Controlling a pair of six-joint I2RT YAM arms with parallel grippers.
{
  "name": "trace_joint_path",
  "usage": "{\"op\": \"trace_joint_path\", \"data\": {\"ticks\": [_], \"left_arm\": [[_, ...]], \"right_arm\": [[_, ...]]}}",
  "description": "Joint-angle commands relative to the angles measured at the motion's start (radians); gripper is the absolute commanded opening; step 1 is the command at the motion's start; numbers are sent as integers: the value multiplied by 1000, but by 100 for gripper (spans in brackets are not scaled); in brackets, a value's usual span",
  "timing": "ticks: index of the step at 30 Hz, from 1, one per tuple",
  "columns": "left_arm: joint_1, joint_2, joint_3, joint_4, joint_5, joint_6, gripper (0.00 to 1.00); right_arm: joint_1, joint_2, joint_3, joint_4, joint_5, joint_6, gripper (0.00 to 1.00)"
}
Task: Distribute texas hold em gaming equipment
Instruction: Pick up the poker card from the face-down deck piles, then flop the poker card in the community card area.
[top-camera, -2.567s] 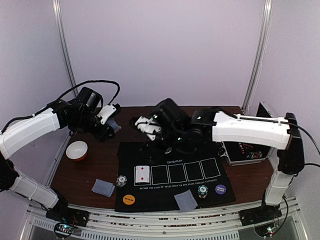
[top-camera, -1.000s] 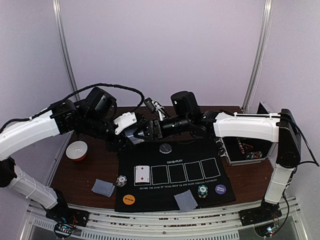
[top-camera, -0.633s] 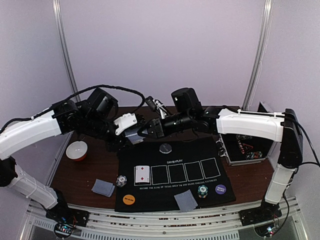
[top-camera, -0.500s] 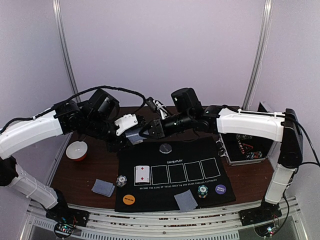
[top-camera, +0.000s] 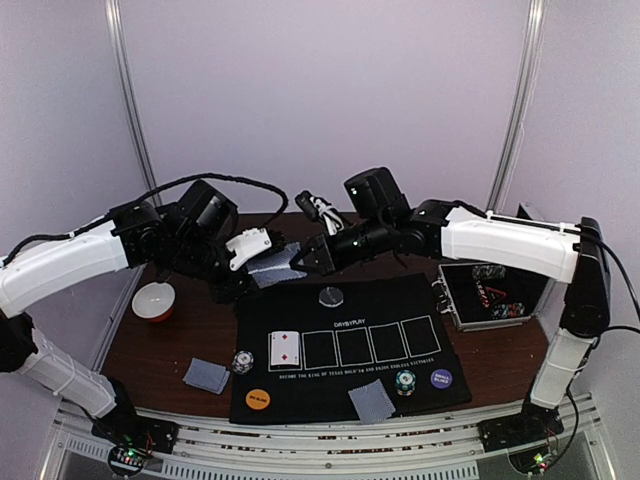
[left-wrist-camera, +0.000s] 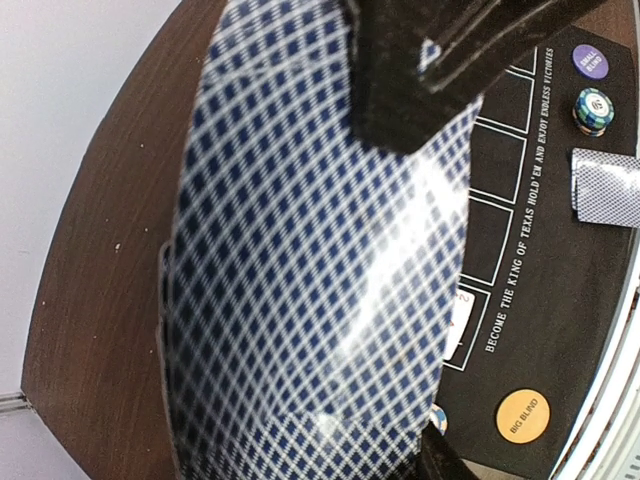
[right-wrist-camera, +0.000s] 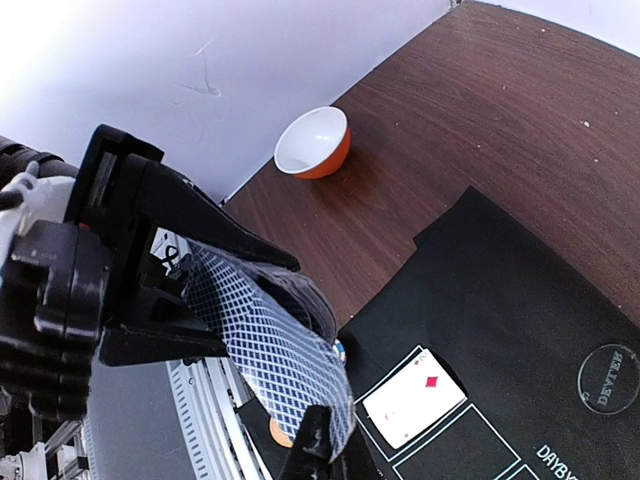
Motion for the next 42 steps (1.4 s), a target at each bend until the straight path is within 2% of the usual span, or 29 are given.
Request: {"op": "trace_joint_path", "data": {"ticks": [1,4,7,10,13,18,21,29,42], "left_arm": [[18,-1,-7,38,-4,-23,43],[44,0,-13,38,-4,-39,42],[98,3,-21,39,-8,-69,43],[147,4,-27,42,-26,-103,43],[188,2,-33,47,-24,-131,43],[214,2,-37,54,-14,-143,43],[222,1,-36,54,-15,-147,43],[232,-27,-50,58,-16,-141,43],[236,-24,-52,64,-1,-136,43]], "right_arm": [[-12,-46,38,-103,69,-46,0],[-15,-75,43,-137,142,-77,0],[-11,-95,72,-226,292,-130,0],[32,-80,112,-359,537,-260,0],[106,-50,101,-412,770,-417,0],[248,41,28,-332,1090,-714,0],[298,118,-14,-249,1204,-850,0],[332,221,-102,-145,1241,-952,0],[377,368,-18,-379,1023,-824,0]]}}
